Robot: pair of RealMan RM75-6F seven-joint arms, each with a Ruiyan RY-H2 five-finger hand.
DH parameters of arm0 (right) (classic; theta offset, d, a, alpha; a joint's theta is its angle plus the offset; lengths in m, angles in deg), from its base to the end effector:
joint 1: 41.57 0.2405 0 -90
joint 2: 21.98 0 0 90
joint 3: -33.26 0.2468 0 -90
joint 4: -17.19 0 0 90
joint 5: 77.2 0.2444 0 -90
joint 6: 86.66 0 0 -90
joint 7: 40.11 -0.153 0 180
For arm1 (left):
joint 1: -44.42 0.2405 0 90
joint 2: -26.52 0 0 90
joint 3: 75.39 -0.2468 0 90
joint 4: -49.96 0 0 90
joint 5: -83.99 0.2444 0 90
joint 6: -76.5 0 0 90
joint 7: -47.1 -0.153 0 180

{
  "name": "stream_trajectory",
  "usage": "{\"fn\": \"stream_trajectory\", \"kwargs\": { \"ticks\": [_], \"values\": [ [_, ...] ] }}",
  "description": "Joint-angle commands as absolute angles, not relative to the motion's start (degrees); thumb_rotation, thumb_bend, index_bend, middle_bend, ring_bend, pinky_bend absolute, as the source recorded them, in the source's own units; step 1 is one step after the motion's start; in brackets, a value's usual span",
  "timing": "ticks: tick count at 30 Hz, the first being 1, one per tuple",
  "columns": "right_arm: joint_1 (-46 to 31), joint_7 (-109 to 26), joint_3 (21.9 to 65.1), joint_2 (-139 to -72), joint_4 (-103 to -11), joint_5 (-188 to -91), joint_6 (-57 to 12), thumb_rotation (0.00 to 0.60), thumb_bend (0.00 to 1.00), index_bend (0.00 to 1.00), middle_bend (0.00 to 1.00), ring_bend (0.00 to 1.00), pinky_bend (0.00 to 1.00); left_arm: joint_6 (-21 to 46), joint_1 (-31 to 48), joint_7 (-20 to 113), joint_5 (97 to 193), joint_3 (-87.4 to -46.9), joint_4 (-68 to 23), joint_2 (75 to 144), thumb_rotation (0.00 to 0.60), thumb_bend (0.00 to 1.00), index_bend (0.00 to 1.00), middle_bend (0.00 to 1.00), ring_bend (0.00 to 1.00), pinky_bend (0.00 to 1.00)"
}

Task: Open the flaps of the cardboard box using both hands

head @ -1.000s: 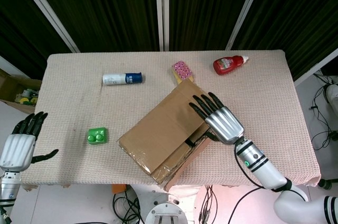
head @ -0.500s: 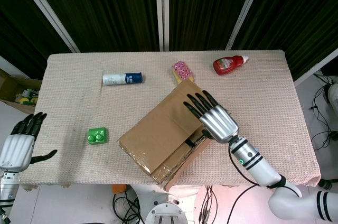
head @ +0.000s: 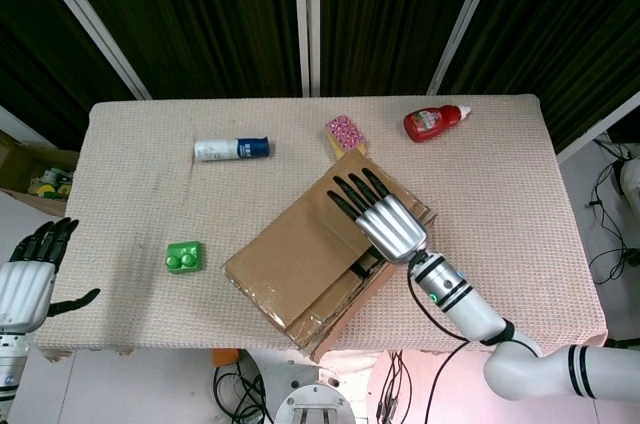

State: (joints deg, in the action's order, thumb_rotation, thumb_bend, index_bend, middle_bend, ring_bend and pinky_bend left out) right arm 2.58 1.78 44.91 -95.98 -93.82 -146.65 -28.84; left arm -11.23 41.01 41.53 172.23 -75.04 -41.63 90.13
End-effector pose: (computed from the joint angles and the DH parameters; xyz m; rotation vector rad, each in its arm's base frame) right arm -0.0483 -0.3026 0.0098 2.0617 -0.4681 0.9769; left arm -0.3202 0.1737 0.1256 -1.4389 -0.8080 -0.8189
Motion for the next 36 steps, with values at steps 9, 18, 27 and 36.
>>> {"fn": "stream_trajectory", "kwargs": {
  "ticks": [9, 18, 27, 36],
  "values": [
    [5.28, 6.27, 46.66, -99.38, -93.37, -144.18, -25.75, 0.600, 0.36, 0.00, 0.00, 0.00, 0.00, -10.25, 41.18, 43.36, 171.70, -75.27, -40.20, 90.13, 0.475, 0.06, 0.02, 0.09, 0.06, 0.19],
    [11.24, 16.94, 50.97, -102.94, -95.00, -138.13, -22.51, 0.600, 0.36, 0.00, 0.00, 0.00, 0.00, -10.43, 41.55, 44.71, 172.23, -75.66, -39.74, 89.27, 0.478, 0.06, 0.02, 0.09, 0.06, 0.19],
    [19.28, 23.16, 55.78, -111.43, -85.63, -135.13, -18.27, 0.600, 0.32, 0.00, 0.00, 0.00, 0.00, -10.30, 41.48, 45.86, 172.17, -75.42, -39.15, 89.02, 0.478, 0.06, 0.02, 0.09, 0.06, 0.19],
    [25.29, 16.03, 57.61, -122.07, -65.55, -137.93, -16.91, 0.600, 0.23, 0.00, 0.00, 0.00, 0.00, -10.02, 41.57, 46.23, 171.47, -75.17, -38.78, 89.15, 0.476, 0.06, 0.02, 0.09, 0.06, 0.19]
  ]
}}
